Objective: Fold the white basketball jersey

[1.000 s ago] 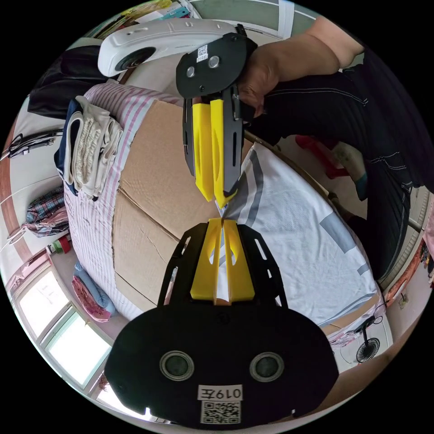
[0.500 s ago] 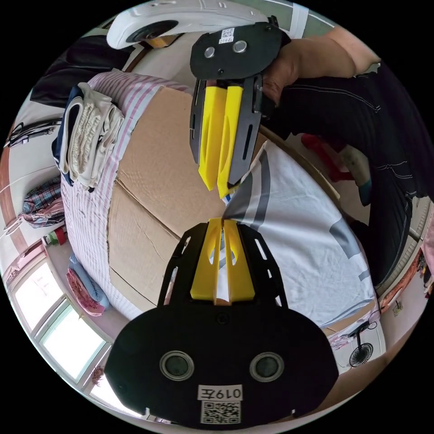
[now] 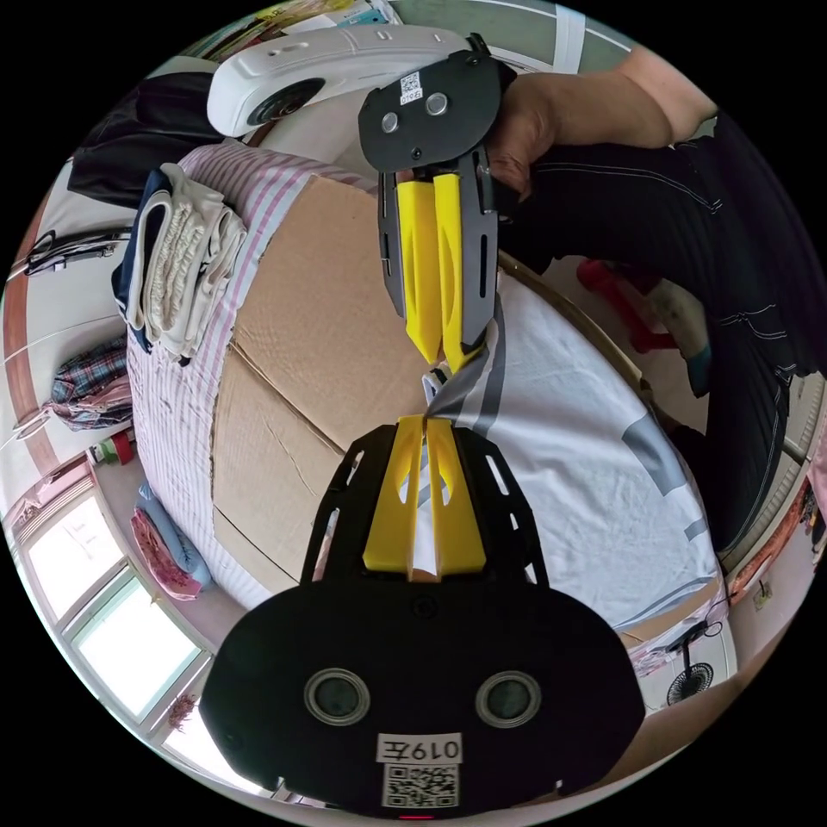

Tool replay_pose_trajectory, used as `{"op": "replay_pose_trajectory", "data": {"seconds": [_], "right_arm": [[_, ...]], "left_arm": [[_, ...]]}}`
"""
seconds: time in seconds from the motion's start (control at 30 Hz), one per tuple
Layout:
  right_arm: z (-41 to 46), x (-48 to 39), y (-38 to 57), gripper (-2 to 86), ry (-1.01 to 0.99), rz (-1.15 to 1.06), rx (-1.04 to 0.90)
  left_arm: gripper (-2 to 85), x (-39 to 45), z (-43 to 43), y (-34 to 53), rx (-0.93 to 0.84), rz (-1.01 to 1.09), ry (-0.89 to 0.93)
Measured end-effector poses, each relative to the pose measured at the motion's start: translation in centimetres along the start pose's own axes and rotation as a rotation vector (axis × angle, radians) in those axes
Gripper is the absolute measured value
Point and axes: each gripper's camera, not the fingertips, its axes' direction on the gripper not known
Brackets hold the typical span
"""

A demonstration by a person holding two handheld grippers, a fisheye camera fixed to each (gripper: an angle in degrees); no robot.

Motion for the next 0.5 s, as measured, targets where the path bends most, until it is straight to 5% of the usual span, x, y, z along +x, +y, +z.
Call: {"op": "replay_pose_trajectory", "data": {"seconds": [0.5], "right_arm": [[-1.7,0.9,0.0,0.5,-0.026,0.091,0.030]], "left_arm": [[1.0,-1.9,1.1,0.4,-0.006,-0.021,0.009]]}}
